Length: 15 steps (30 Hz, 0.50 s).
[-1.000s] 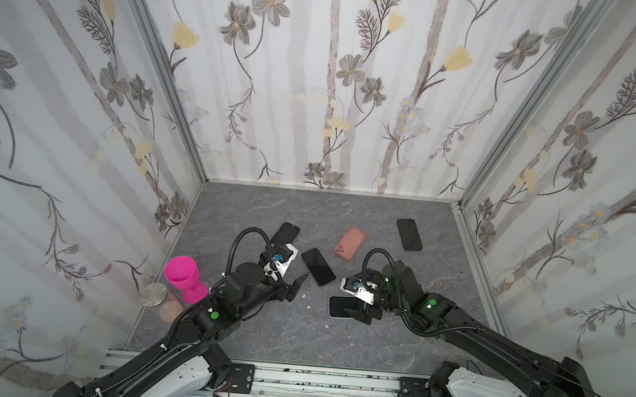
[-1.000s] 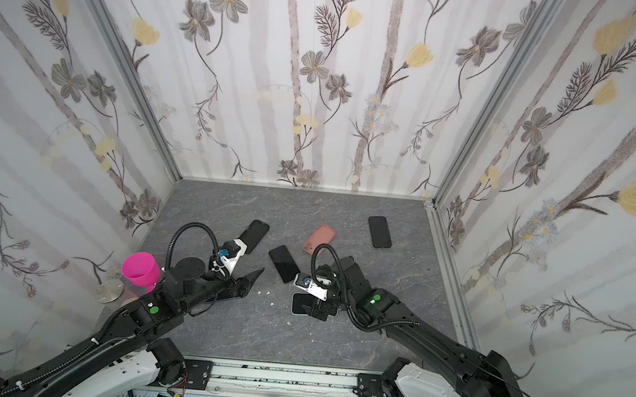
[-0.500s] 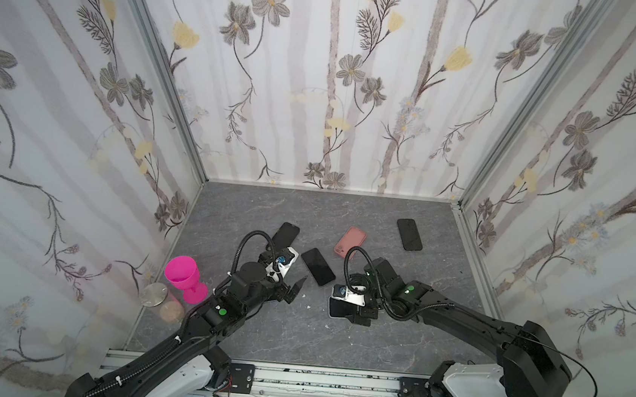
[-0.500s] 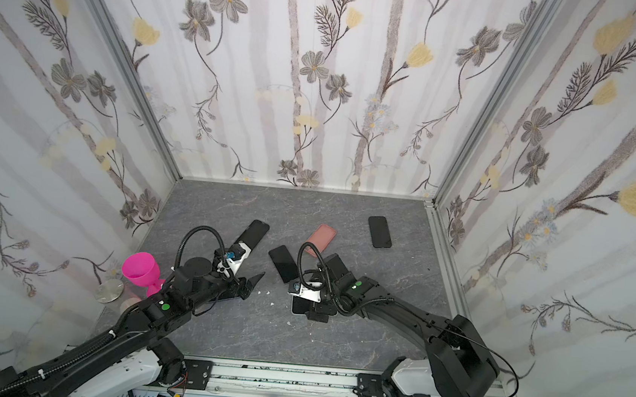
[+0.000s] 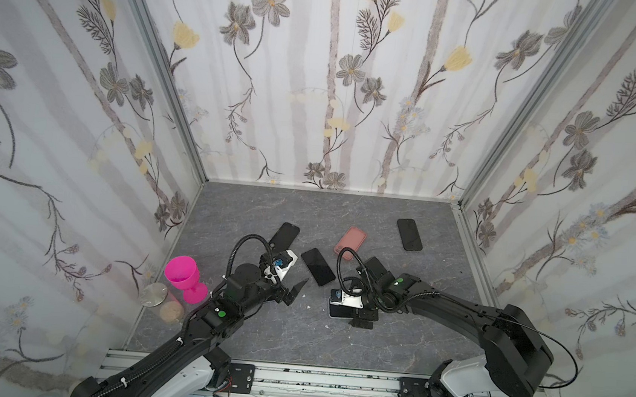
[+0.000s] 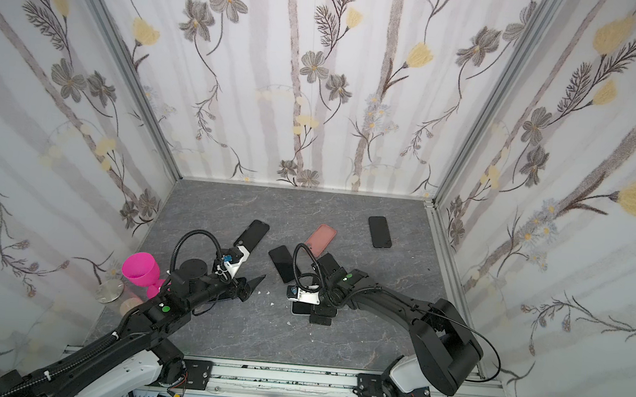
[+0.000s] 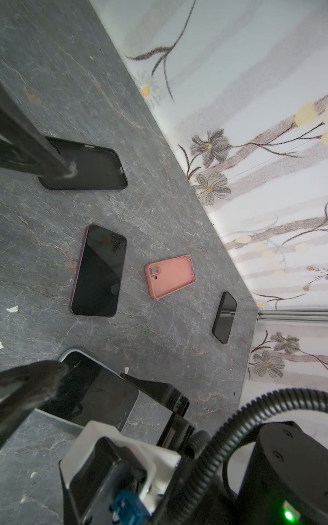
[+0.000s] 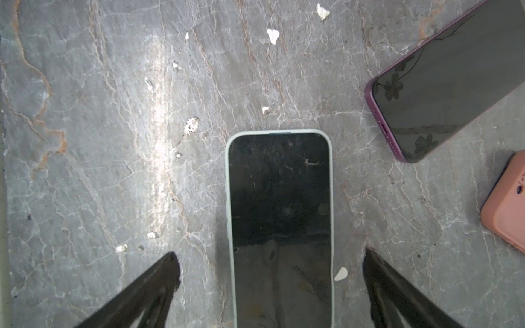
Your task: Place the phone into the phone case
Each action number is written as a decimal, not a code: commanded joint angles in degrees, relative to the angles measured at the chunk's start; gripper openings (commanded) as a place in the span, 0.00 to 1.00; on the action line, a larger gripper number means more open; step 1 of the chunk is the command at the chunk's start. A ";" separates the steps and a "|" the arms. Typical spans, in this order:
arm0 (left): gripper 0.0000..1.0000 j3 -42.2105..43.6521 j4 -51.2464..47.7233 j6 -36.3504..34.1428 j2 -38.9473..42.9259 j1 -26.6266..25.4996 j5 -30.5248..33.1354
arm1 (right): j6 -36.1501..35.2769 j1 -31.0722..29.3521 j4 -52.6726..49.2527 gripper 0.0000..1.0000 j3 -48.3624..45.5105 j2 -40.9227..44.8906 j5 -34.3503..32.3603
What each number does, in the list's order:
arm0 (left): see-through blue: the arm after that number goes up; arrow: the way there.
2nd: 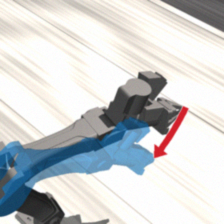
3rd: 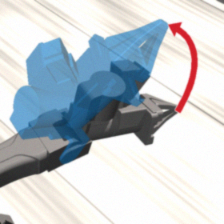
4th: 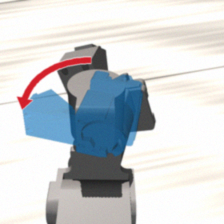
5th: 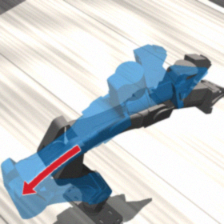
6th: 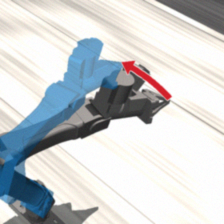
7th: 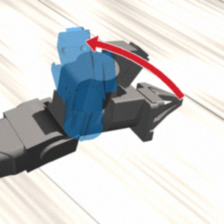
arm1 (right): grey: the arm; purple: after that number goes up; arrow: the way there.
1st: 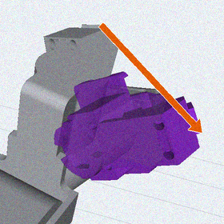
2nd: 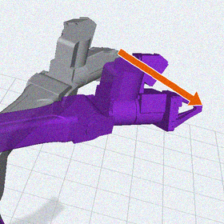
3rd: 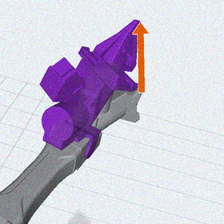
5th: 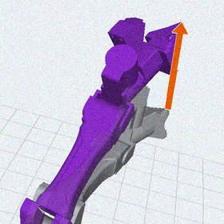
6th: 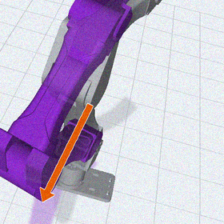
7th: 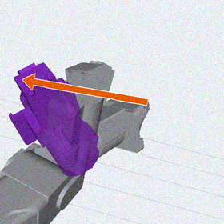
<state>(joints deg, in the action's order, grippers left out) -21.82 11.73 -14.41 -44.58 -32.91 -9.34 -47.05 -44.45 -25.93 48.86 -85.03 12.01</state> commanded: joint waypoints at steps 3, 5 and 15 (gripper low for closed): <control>1.00 -0.05 3.04 1.05 0.21 0.14 -0.92 | -1.97 0.12 -2.31 1.00 2.32 -2.44 -0.26; 1.00 0.03 3.13 1.13 0.69 0.13 -1.00 | -1.97 0.13 -2.59 1.00 2.90 -3.26 0.07; 1.00 -0.37 2.69 1.41 3.16 0.09 -1.31 | -1.49 1.02 -3.11 1.00 5.99 -8.54 0.17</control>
<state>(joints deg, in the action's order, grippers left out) -21.82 12.21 -13.43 -41.87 -32.84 -9.74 -48.07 -43.51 -28.45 53.98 -91.59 11.68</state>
